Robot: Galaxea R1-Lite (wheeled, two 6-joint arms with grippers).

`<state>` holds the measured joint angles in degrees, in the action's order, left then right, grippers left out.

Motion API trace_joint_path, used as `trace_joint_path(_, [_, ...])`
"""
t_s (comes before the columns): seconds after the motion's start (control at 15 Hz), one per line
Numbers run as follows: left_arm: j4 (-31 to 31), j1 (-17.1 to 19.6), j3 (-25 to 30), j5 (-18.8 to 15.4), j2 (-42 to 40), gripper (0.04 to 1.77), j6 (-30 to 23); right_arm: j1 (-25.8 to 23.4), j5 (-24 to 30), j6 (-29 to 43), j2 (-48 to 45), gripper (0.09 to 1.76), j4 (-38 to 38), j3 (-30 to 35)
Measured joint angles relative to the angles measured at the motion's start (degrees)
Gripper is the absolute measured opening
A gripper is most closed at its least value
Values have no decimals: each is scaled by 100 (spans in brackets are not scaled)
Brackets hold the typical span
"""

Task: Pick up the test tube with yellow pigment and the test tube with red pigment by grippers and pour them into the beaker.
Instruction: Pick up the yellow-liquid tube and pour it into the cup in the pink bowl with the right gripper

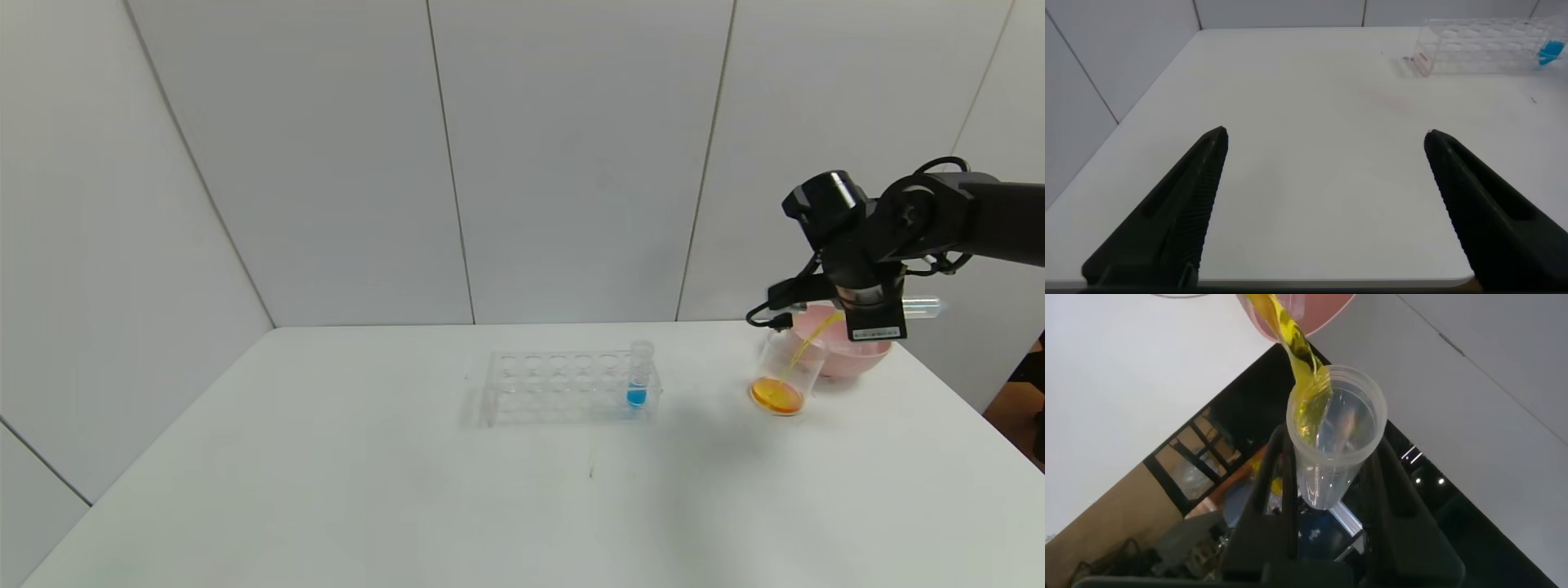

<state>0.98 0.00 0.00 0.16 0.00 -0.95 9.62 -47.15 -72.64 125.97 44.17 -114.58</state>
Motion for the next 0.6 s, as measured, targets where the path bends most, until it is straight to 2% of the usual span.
trace_joint_path(0.4, [0,0,0,-2,0,172,0,140,-477,-533,6,50,-290,0])
trace_joint_path(0.6, [0,0,0,0,0,172,-2,151,-539,-646,6,50,-374,0])
